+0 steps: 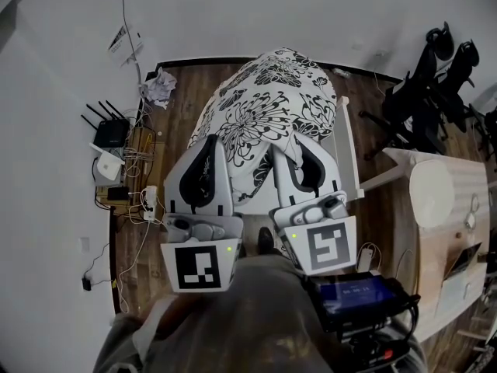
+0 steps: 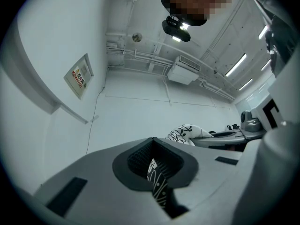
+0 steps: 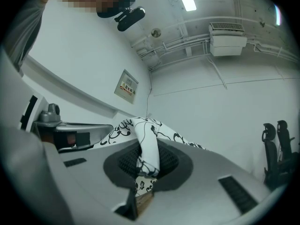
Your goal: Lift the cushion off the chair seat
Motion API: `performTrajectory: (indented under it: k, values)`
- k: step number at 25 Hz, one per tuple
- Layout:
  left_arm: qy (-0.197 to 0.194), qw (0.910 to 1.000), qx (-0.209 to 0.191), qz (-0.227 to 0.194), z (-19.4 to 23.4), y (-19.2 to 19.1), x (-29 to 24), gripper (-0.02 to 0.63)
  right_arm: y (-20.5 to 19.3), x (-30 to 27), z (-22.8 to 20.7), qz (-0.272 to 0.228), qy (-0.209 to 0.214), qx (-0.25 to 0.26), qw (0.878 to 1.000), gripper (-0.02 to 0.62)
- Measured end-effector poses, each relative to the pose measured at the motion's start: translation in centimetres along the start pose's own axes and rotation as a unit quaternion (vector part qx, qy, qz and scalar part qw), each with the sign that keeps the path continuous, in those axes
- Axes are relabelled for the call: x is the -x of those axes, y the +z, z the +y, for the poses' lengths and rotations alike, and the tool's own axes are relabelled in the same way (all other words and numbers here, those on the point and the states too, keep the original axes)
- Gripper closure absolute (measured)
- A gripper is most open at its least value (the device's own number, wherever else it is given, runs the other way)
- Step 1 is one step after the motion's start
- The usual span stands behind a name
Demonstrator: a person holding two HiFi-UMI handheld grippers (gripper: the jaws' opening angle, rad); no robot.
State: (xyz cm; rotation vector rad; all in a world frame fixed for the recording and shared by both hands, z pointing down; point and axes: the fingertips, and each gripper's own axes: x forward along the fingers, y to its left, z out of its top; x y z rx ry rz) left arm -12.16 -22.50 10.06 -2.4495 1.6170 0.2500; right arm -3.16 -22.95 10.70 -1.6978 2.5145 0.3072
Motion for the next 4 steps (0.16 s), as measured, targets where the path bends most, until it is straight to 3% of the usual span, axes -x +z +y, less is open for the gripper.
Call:
performTrajectory:
  k: [4]
  values:
    - [-0.001,1.0000,-0.001,0.003,0.09,-0.05,-0.13,0.600,0.02,-0.18,-0.04,0.000,0.000,-0.001,1.000,0.563]
